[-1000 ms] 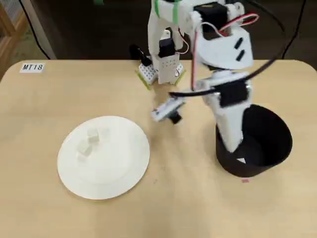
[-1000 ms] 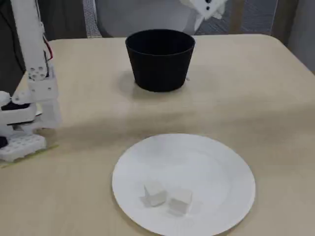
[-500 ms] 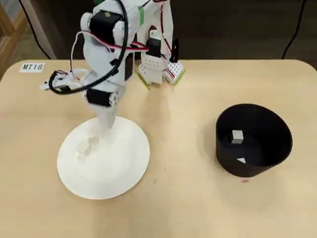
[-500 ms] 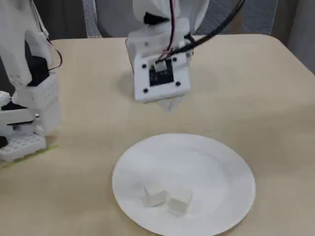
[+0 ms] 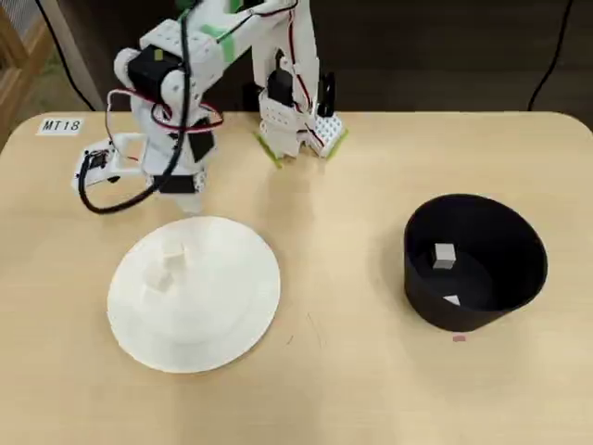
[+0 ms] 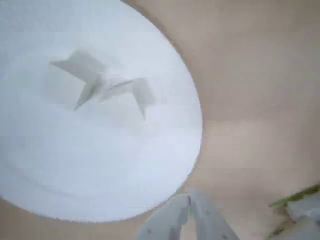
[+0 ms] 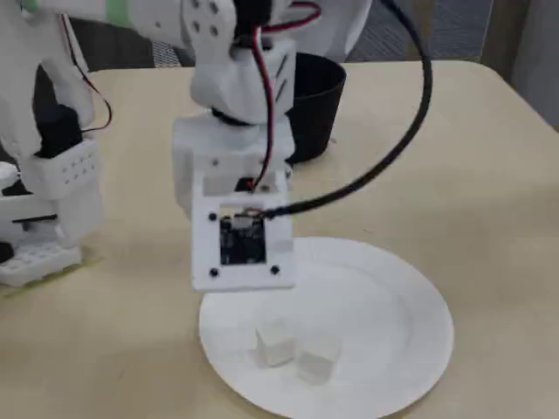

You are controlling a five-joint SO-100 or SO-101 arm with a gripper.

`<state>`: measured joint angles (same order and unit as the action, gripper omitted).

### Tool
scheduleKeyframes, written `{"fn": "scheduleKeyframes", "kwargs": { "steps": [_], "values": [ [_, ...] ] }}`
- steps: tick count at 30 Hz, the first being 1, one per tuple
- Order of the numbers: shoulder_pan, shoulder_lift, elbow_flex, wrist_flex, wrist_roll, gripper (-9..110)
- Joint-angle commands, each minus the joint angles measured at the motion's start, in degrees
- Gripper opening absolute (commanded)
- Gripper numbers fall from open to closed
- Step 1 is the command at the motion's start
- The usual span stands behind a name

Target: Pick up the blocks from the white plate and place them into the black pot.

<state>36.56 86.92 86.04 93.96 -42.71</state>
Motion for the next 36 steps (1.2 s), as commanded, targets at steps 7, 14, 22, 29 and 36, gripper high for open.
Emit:
{"fn": "scheduleKeyframes", "kwargs": {
  "steps": [7, 14, 22, 29, 36],
  "values": [
    [3.78, -3.69, 0.00, 0.53, -3.69, -2],
    [3.69, -5.19, 0.09, -0.35, -4.04, 6],
    [5.62, -6.24, 0.09, -4.31, -3.60, 28],
    [6.59, -7.47, 0.09, -5.27, -4.22, 34],
    [5.71, -8.00, 0.09, -6.42, -3.96, 36]
  ]
}}
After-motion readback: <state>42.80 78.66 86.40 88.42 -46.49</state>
